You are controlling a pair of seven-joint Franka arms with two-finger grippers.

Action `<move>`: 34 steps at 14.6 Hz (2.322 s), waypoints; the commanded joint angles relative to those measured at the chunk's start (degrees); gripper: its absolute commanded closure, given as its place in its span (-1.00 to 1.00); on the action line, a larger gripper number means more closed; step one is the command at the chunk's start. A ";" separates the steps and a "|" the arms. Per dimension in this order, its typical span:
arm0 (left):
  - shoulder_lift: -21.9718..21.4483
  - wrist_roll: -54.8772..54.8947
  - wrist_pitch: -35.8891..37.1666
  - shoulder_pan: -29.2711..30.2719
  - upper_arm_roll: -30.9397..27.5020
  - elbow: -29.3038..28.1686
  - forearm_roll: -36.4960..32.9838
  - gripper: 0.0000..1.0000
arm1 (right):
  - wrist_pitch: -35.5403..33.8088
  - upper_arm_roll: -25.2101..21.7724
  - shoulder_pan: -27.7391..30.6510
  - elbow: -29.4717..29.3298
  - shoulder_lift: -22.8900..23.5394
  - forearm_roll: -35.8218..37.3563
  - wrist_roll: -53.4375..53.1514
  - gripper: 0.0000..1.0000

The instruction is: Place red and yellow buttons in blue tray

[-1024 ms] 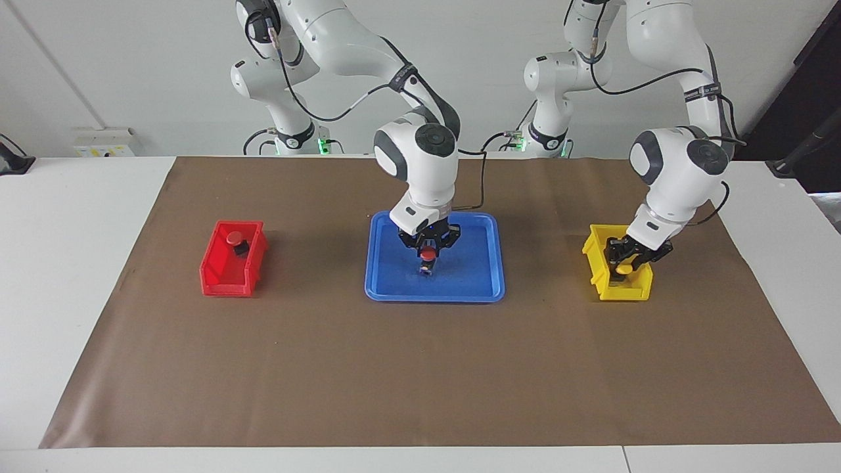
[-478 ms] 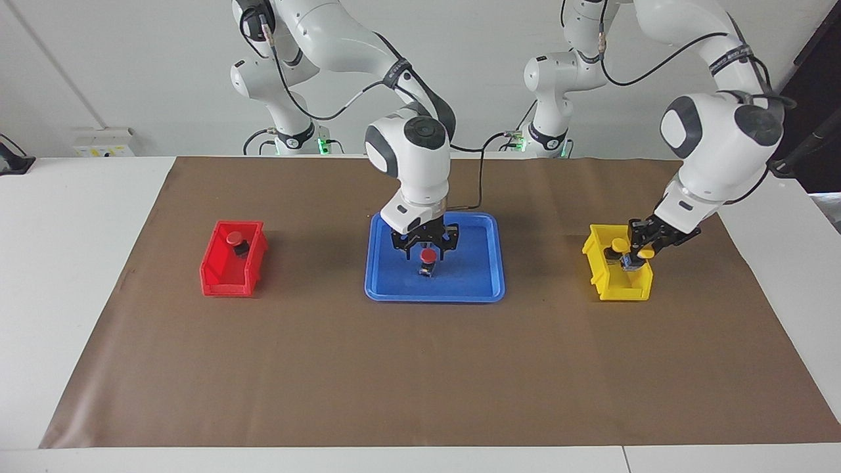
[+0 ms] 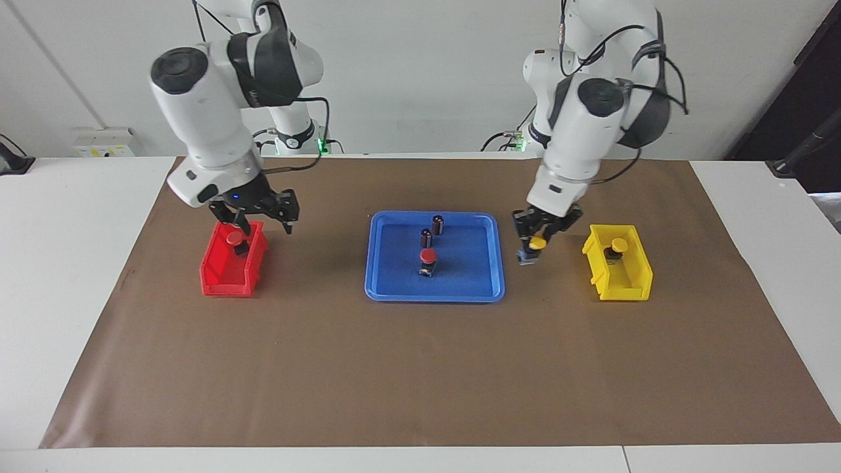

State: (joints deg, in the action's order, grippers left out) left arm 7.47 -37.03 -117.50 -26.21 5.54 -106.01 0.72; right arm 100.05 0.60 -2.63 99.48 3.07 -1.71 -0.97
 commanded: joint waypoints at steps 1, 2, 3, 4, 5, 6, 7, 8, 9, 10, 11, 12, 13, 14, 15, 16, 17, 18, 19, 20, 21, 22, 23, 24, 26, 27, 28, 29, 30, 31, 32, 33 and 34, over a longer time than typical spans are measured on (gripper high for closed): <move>3.33 -4.53 -4.83 -4.81 -1.23 -0.78 0.51 0.97 | 7.14 1.16 5.85 14.03 -5.95 -0.84 6.92 -0.60; 5.00 -6.63 -7.19 -6.12 -1.23 -0.69 0.51 0.97 | 10.05 1.16 7.27 18.08 -7.44 -0.84 8.68 -0.56; 6.15 -7.61 -8.96 -7.44 -1.32 -0.78 0.51 0.97 | 13.30 1.16 8.07 21.86 -8.94 -0.92 10.35 -0.48; 7.55 -7.71 -9.50 -7.63 -1.32 -0.43 0.51 0.97 | 15.33 1.07 8.25 24.33 -9.74 -0.84 11.85 -0.45; 9.13 -7.71 -9.76 -7.72 -1.32 -0.17 -0.01 0.97 | 16.48 0.99 8.25 25.84 -10.27 -0.84 13.87 -0.42; 10.10 -7.88 -10.20 -7.81 -1.32 0.19 -0.10 0.97 | 16.84 0.90 8.60 26.55 -10.27 -0.92 14.76 -0.35; 10.81 -7.89 -10.99 -7.81 -1.40 0.19 -0.10 0.93 | 17.63 0.98 9.82 27.69 -10.27 -0.84 14.94 -0.33; 10.90 -7.80 -11.35 -7.81 -1.40 0.19 -0.10 0.85 | 19.46 0.99 10.35 29.18 -10.36 -0.84 15.38 -0.32; 10.90 -7.71 -10.91 -7.72 -1.40 0.19 -0.19 0.51 | 21.57 0.99 10.45 30.85 -10.36 -0.84 15.82 -0.32; 10.90 -7.71 -10.65 -7.72 -1.49 0.28 -0.45 -0.47 | 23.94 0.90 10.88 32.60 -10.27 -0.84 15.99 -0.32; 10.90 -7.62 -9.69 -7.72 -1.49 0.36 -2.20 -0.66 | 25.70 0.90 11.06 33.84 -10.27 -0.84 17.04 -0.31; 10.29 -7.19 -7.42 -7.46 -1.41 0.89 -3.00 -0.67 | 26.33 0.90 11.24 34.11 -9.75 -0.84 17.49 -0.31; 9.33 -6.75 -4.26 -7.11 -1.49 1.85 -3.01 -0.68 | 27.56 0.90 11.33 34.55 -9.66 -0.84 17.58 -0.31; 7.93 -5.52 -0.84 -6.84 -1.67 3.16 -3.01 -0.73 | 28.18 0.90 11.24 35.08 -9.66 -0.84 17.58 -0.31; 6.52 -3.42 2.68 -5.88 -1.93 4.22 -3.01 -0.75 | 28.71 0.90 11.24 35.34 -9.66 -0.84 17.58 -0.31; 4.51 -0.36 5.67 -3.96 -1.93 4.84 -3.01 -0.76 | 29.75 0.90 11.24 36.04 -9.74 -0.84 17.67 -0.31; 2.05 3.07 8.40 -1.33 -1.93 4.85 -2.92 -0.79 | 30.55 0.90 11.24 36.83 -9.83 -0.84 17.93 -0.31; -0.15 6.84 11.21 0.78 -1.93 5.11 -2.92 -0.88 | 30.73 0.90 11.67 37.10 -9.57 -0.84 18.10 -0.31; -2.87 11.14 14.20 2.81 -2.11 5.72 -2.74 -1.00 | 30.56 0.90 12.64 37.10 -9.05 -0.84 18.80 -0.31; -5.33 15.97 17.45 5.61 -2.37 6.25 -2.57 -1.00 | 30.47 0.90 12.73 37.02 -9.04 -0.84 19.07 -0.31; -7.10 21.76 20.78 8.16 -2.28 7.21 -2.48 -1.00 | 30.64 0.90 12.65 37.10 -9.04 -0.84 18.99 -0.31; -8.25 28.35 24.47 10.62 -2.46 8.70 -2.30 -1.00 | 30.64 0.90 12.56 37.10 -9.04 -0.84 18.98 -0.31; -8.95 33.98 27.21 14.04 -2.46 10.02 -1.52 -1.00 | 30.64 0.90 12.56 37.19 -9.04 -0.84 18.90 -0.30; -9.66 37.87 29.32 17.64 -2.46 11.60 -0.03 -1.00 | 30.73 0.90 12.56 37.28 -9.04 -0.84 18.90 -0.30; -9.58 42.63 31.36 22.58 -2.46 15.03 1.82 -1.00 | 30.82 0.98 12.38 37.89 -9.22 -0.84 18.72 -0.23; -9.31 44.74 32.24 23.91 -2.46 16.43 1.83 -1.00 | 31.52 0.99 12.29 38.15 -9.39 -0.84 18.55 -0.23; -9.14 46.33 31.90 25.05 -2.37 16.71 1.83 -1.00 | 33.00 0.99 12.29 39.29 -9.48 -0.84 18.63 -0.23; -9.66 46.52 29.89 25.50 -2.28 14.89 1.83 -1.00 | 33.28 0.99 12.29 39.56 -9.57 -0.84 18.55 -0.23; -11.23 46.26 24.30 25.50 -2.46 9.39 1.83 -1.00 | 33.37 0.99 12.29 39.65 -9.57 -0.84 18.63 -0.21; -13.16 46.08 18.77 25.50 -2.46 3.85 1.83 -1.00 | 33.54 0.99 12.38 39.65 -9.05 -0.84 18.89 -0.16; -13.96 46.17 14.10 25.59 -2.46 -1.08 1.83 -1.00 | 33.20 0.90 12.38 39.56 -8.87 -0.84 18.98 -0.09; -13.71 45.91 9.53 25.68 -2.46 -4.78 1.83 -1.00 | 32.85 0.98 12.38 39.30 -8.87 -0.84 18.98 0.02; -13.18 45.82 5.22 25.77 -2.46 -8.04 1.83 -0.98 | 32.93 0.99 12.21 39.30 -8.87 -0.84 18.72 0.32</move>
State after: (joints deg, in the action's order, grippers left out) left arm -3.54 8.54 -103.53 -1.14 2.70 -104.27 1.50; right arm 131.99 1.01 8.92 138.07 -5.44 -1.74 16.37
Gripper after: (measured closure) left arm 0.000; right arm 0.441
